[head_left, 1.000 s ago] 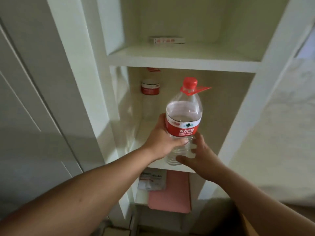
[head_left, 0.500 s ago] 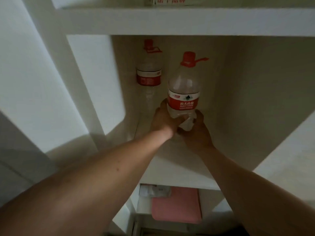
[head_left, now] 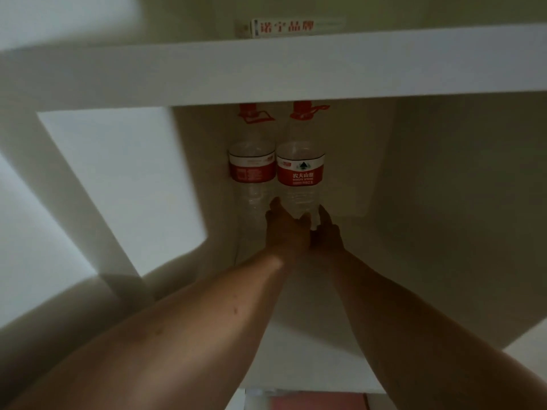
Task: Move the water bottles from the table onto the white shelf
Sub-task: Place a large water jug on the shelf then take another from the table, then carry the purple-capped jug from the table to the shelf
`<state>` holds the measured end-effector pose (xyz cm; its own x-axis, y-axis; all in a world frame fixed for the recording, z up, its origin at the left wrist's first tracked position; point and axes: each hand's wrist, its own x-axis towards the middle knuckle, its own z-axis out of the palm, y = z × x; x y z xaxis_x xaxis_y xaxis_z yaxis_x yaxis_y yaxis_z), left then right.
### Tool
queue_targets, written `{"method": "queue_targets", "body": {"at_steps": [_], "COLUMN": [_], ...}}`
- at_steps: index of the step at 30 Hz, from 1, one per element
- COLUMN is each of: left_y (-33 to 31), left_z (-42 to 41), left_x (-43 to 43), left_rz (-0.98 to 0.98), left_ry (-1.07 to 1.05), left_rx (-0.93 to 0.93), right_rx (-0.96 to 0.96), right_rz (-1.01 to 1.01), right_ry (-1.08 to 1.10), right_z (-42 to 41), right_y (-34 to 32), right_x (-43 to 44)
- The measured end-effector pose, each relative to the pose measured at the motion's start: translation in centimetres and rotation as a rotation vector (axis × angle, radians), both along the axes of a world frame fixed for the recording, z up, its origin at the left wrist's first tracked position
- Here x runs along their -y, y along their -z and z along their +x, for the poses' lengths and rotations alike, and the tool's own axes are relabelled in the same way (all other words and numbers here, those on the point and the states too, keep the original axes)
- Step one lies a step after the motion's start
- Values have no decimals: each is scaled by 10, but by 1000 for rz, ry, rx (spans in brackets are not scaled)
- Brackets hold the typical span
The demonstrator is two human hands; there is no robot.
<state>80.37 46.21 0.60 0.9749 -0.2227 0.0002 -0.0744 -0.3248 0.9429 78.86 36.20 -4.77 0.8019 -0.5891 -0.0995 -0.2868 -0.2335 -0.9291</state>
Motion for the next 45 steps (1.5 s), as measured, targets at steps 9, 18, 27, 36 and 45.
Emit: {"method": "queue_targets", "body": {"at_steps": [9, 18, 27, 36, 45], "left_y": [9, 13, -30, -61, -62], "left_z": [24, -7, -86, -229, -383], "left_x": [-7, -26, -61, -57, 87], "left_rz": [26, 17, -36, -140, -36], "left_ry": [124, 135, 163, 500, 940], "left_rx": [-54, -112, -123, -50, -18], "right_rx": [-34, -111, -127, -4, -191], "right_rz": [40, 138, -190, -264, -303], "right_ry": [21, -19, 44, 50, 551], "right_z": [13, -21, -121, -305, -552], "right_y": [-3, -2, -79, -131, -106], "right_x": [3, -10, -53, -51, 55]}}
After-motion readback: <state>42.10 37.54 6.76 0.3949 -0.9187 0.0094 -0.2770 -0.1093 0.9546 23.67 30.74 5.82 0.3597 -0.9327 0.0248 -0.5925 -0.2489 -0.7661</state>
